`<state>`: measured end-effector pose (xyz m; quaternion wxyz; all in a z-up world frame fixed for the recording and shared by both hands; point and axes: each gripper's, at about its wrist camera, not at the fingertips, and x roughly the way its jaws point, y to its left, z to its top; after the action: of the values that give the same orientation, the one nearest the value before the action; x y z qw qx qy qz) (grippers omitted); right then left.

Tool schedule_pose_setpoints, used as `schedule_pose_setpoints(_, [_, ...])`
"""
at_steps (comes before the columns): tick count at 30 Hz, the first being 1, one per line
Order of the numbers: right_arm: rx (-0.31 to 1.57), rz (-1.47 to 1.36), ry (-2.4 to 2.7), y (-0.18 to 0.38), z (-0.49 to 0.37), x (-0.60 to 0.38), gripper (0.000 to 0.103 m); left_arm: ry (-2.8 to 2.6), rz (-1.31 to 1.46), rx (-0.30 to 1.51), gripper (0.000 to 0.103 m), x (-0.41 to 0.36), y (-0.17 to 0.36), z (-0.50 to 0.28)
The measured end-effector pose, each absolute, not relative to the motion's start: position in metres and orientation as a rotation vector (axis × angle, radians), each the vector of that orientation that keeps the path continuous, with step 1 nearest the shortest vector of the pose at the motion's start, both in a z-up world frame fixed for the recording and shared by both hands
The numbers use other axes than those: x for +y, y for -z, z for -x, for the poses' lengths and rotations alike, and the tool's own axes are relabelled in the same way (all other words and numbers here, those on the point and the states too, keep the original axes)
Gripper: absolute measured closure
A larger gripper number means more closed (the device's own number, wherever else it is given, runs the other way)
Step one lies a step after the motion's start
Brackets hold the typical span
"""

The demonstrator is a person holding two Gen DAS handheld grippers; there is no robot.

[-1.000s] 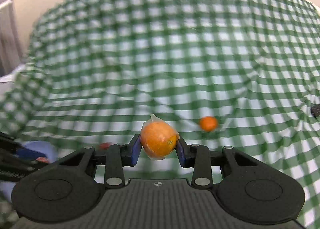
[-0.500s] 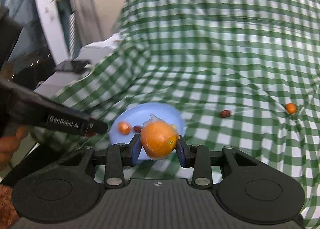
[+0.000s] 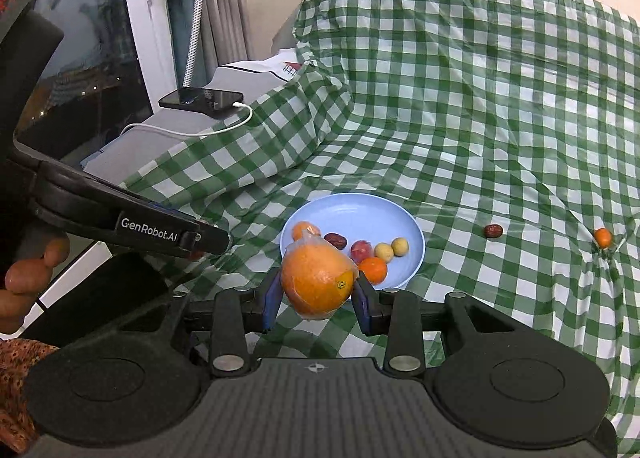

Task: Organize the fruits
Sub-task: 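Carry the tomato and bagged tangerine over the blue plate with both tools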

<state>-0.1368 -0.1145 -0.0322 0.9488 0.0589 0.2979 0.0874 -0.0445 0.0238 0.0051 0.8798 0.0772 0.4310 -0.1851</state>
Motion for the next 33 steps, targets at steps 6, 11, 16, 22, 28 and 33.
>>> schedule_pose_setpoints(6, [0.610, -0.120, -0.175, 0.032, 0.137, -0.115, 0.064, 0.389, -0.155, 0.898, 0.070, 0.023, -0.004, 0.044])
schedule_pose_setpoints(11, [0.618, -0.124, -0.176, 0.033, 0.136, -0.117, 0.064, 0.387, -0.153, 0.900, 0.070, 0.022, -0.004, 0.043])
schedule_pose_setpoints(16, [0.627, -0.126, -0.179, 0.035, 0.135, -0.118, 0.064, 0.379, -0.149, 0.909, 0.070, 0.020, -0.002, 0.038])
schedule_pose_setpoints(22, [0.639, -0.127, -0.178, 0.037, 0.131, -0.118, 0.064, 0.372, -0.140, 0.914, 0.070, 0.018, 0.001, 0.032])
schedule_pose_setpoints(28, [0.651, -0.131, -0.177, 0.040, 0.126, -0.119, 0.064, 0.365, -0.138, 0.915, 0.070, 0.017, 0.003, 0.026])
schedule_pose_setpoints(33, [0.662, -0.134, -0.174, 0.043, 0.119, -0.121, 0.064, 0.357, -0.129, 0.918, 0.070, 0.015, 0.004, 0.015])
